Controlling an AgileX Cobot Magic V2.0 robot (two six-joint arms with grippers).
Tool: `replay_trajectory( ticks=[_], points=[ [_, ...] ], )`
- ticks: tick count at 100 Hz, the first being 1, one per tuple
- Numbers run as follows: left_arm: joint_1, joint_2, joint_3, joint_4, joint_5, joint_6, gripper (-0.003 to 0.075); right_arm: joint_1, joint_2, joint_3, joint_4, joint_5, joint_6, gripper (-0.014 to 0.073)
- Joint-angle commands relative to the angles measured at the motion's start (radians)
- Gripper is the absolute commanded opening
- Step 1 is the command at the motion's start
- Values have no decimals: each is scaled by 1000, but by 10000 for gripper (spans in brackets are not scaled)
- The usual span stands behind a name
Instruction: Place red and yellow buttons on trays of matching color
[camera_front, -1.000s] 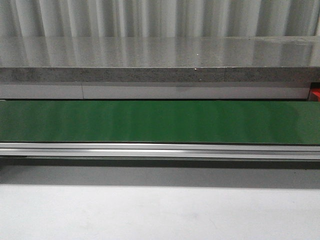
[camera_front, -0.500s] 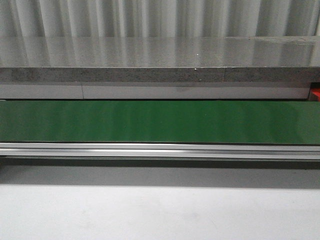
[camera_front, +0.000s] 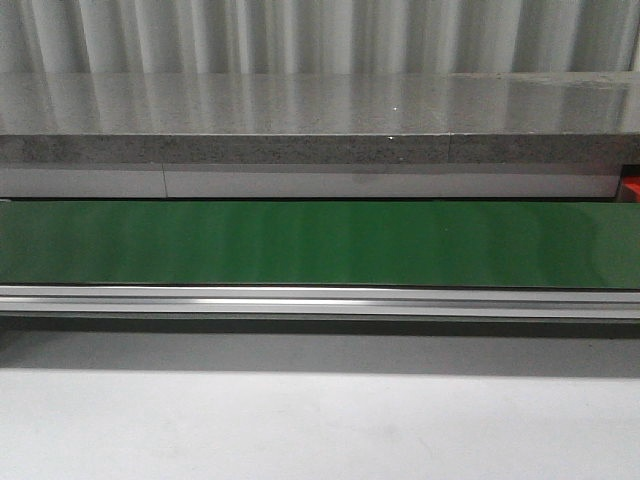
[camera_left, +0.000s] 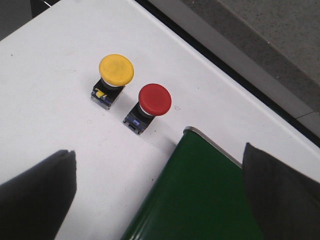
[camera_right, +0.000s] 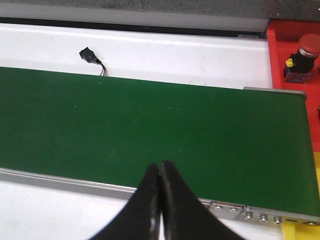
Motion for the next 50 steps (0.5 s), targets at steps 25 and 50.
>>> replay_trajectory(
  ticks=[25,50],
  points=[
    [2,196,-169,-43,-40,-26,636,0,-8,-25,11,-61,-7,-68],
    [2,271,-209,-58,-48,-26,636,0,-8,-25,11,-61,-7,-68]
  ],
)
